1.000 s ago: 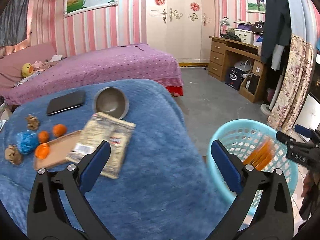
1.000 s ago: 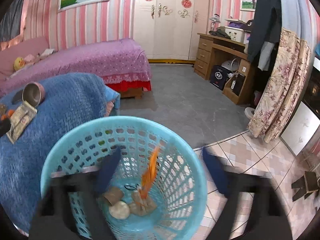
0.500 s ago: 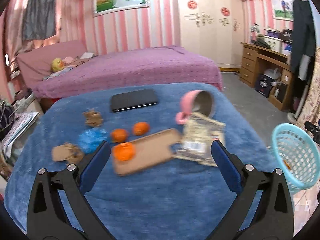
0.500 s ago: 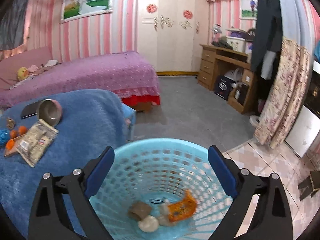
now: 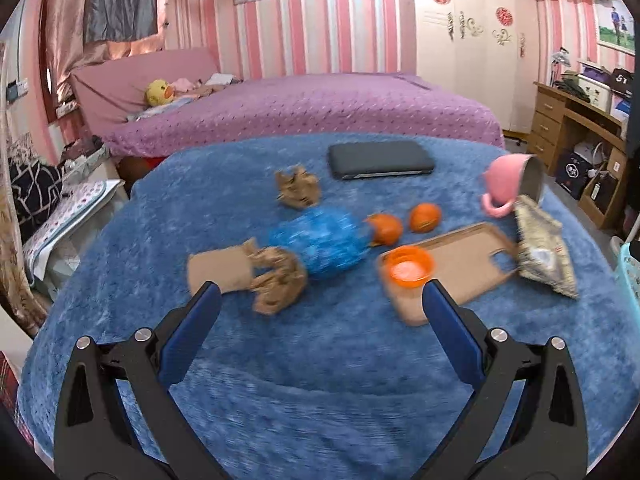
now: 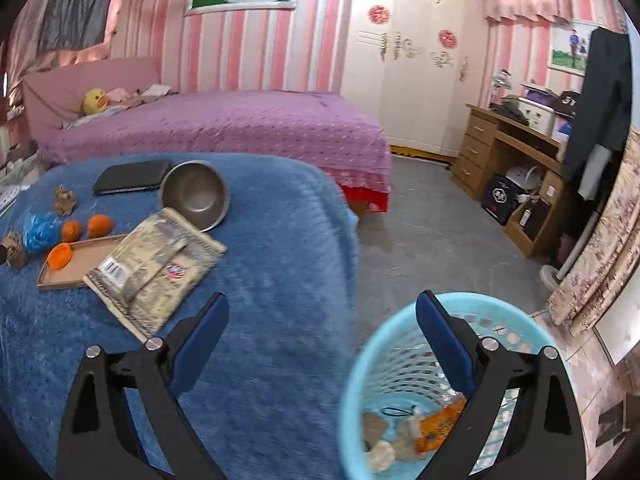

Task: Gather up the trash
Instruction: 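Grasp the crumpled brown paper with the left tool while the right tool grasps the silver snack packet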

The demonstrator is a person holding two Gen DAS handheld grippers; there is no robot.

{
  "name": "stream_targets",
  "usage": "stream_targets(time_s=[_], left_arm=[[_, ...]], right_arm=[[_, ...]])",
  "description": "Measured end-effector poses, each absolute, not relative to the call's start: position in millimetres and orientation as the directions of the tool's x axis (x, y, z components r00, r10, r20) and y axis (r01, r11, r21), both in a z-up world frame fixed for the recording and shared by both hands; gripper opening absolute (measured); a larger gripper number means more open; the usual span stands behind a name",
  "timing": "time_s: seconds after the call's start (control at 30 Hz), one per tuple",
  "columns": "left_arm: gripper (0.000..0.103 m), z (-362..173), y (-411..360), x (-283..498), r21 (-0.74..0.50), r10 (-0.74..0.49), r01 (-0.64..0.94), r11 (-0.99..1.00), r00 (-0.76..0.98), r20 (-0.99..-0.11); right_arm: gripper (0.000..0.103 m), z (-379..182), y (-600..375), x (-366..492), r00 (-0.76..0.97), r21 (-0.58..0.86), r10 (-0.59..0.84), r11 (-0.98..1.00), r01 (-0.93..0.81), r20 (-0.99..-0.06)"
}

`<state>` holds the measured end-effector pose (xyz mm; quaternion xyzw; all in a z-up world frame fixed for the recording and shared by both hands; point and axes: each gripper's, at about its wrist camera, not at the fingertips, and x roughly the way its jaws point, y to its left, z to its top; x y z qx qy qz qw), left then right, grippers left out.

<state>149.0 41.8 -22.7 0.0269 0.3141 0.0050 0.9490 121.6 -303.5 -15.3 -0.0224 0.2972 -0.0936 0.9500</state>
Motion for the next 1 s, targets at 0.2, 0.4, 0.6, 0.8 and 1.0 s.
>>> stream_targets(time_s=[0.2, 0.4, 0.6, 0.8, 1.0], left_arm=[[0.081, -43.6, 63.7, 169.4, 0.031, 0.023, -0.004, 1.0, 0.77, -0.638], [0.052, -57.5, 62.0, 194.8, -0.002, -0.027, 0.036, 0.999, 0.713, -0.7], [0.022, -61.0, 73.2, 201.1, -0.059, -0.057, 0.021, 0.998, 0.702, -0.71], [0.022, -44.6, 69.8, 174.2, 0.015, 0.0, 0.013, 1.0, 0.75, -0.661], [0.022, -31.8, 70.2, 160.7, 0.02, 0.009, 0.004, 1.0, 0.787, -0.616]], right_arm=[[0.093, -22.2, -280.3, 138.6, 0.797, -0.094, -0.156, 0.988, 0.124, -0.583], [0.093, -28.9, -271.4, 148.2, 0.784, -0.075, -0.128, 0.992, 0.103, -0.607], [0.093, -34.8, -261.1, 153.0, 0.774, -0.068, -0.097, 0.995, 0.069, -0.626], [0.093, -39.3, -244.1, 156.8, 0.765, -0.046, -0.05, 0.999, 0.027, -0.643], [0.093, -49.0, -221.2, 168.7, 0.741, -0.047, -0.023, 0.999, -0.012, -0.671]])
